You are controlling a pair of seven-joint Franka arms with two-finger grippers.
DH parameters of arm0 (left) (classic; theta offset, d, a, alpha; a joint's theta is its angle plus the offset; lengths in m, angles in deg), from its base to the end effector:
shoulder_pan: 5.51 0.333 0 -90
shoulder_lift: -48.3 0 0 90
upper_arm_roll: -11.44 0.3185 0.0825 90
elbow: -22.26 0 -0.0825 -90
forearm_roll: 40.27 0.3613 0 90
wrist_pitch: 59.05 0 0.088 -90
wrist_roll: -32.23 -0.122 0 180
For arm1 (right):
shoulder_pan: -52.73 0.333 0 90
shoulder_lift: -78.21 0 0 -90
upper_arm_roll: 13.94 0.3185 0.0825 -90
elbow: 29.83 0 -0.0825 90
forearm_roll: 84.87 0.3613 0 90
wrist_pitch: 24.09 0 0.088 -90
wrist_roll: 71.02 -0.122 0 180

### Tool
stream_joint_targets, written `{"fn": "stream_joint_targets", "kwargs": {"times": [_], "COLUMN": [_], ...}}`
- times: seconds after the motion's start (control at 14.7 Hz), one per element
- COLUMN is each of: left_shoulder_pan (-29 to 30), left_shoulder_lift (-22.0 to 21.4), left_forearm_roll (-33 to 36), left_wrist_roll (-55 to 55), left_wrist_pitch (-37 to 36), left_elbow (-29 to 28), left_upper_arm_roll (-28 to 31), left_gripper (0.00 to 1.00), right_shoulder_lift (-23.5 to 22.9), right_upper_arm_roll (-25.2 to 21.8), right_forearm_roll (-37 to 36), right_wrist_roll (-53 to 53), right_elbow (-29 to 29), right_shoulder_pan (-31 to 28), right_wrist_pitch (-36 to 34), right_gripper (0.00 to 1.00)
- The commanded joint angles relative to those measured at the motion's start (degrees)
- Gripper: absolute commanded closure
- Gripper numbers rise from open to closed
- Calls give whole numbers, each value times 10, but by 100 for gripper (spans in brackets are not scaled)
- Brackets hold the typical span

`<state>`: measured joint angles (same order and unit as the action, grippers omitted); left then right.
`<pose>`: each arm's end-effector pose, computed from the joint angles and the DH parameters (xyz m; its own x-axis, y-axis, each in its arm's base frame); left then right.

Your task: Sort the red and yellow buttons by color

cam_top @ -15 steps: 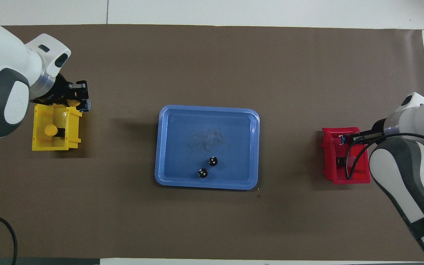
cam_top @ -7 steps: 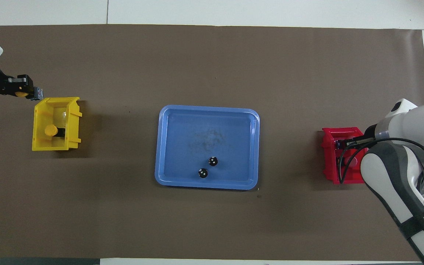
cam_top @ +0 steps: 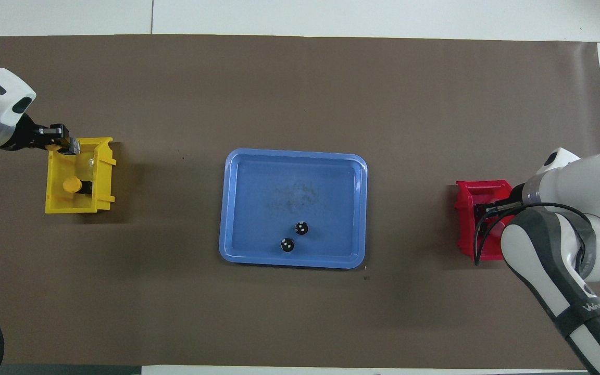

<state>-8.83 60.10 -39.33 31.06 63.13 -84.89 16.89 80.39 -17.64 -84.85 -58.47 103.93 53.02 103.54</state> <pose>0.5963 0.0204 0.4089 0.9984 0.0049 0.0563 0.0068 -0.9994 -0.0349 0.4739 -0.0282 0.3485 0.9850 0.1590 -0.0667 0.1582 -0.9873 -0.0176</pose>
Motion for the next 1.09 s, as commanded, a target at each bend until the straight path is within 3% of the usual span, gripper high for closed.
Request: {"fn": "stream_joint_targets", "kwargs": {"times": [0.0,0.2,0.41,0.48,0.55,0.61,0.68,0.75,0.89,1.02], "left_shoulder_pan": [-4,-5,-12,-12,-12,-12,-12,-12,-12,-10], "left_shoulder_lift": [-28,-28,-13,-12,-12,-12,-12,-12,-17,-20], "left_forearm_roll": [8,8,8,8,8,8,8,8,8,8], "left_wrist_roll": [-2,-1,0,-1,-2,-2,-3,-4,-5,-5], "left_wrist_pitch": [31,69,95,104,99,97,95,90,63,-10], "left_elbow": [-50,-80,-90,-93,-91,-89,-87,-85,-63,0], "left_upper_arm_roll": [3,1,1,1,1,1,1,3,3,3], "left_gripper": [98,98,98,93,68,28,14,5,0,0], "right_shoulder_lift": [7,4,-9,-9,-6,-3,-2,-2,1,13], "right_upper_arm_roll": [3,3,3,3,3,4,4,4,4,1], "right_forearm_roll": [-9,-9,-9,-9,-9,-8,-7,-7,-7,-7], "right_wrist_roll": [-3,-1,-1,-2,-2,-2,-2,-3,-6,-6], "right_elbow": [10,-4,-73,-98,-127,-154,-183,-218,-274,-307], "right_shoulder_pan": [-6,-8,-13,-12,-12,-12,-12,-11,-10,-13], "right_wrist_pitch": [13,3,-60,-88,-119,-153,-185,-224,-292,-337], "right_gripper": [37,34,34,34,34,33,30,25,0,0]}}
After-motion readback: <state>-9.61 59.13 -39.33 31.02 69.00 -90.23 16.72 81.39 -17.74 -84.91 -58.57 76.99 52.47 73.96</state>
